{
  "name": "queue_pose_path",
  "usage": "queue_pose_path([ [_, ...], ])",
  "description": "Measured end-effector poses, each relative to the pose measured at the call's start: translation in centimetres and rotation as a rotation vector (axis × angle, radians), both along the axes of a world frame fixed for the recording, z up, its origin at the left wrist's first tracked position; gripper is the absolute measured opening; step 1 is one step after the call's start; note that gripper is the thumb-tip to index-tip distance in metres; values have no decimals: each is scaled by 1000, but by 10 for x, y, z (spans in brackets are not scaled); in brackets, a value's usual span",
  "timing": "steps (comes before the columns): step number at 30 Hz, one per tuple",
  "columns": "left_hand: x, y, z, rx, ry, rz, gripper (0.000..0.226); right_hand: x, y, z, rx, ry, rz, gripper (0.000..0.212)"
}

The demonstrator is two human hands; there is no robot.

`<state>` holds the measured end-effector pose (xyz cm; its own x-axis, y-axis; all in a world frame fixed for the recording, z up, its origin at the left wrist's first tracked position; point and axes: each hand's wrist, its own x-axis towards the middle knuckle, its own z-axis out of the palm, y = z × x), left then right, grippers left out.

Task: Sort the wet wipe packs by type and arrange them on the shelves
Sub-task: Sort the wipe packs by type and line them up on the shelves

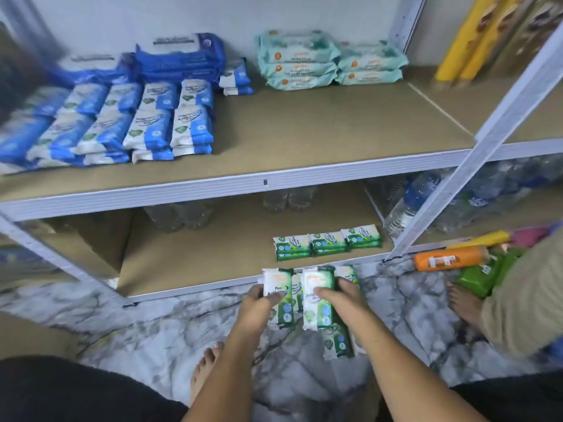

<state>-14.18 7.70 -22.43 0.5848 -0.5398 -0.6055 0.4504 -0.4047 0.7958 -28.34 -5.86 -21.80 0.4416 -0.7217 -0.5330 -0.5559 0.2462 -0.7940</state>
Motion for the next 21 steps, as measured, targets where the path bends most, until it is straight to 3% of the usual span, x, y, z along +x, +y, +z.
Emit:
queue_pose_path([
  [5, -5, -7, 81, -165, -54, -12, 17, -7, -11, 69, -60, -170, -23, 32],
  [9, -5, -13, 138, -254, -145, -29, 15, -12, -21, 128, -163, -298, 16, 26],
  [13, -1, -26, 183, -302, -208, -29, 40, -10, -31, 183, -258, -398, 77, 29],
  [17, 14, -47, 220, -339, -316, -40, 20, 4, -53, 220, -300, -465, 65, 23],
  [21, 39, -78, 243, -326, -438, -30, 22, 29, -84, 242, -334, -491, 37, 22],
])
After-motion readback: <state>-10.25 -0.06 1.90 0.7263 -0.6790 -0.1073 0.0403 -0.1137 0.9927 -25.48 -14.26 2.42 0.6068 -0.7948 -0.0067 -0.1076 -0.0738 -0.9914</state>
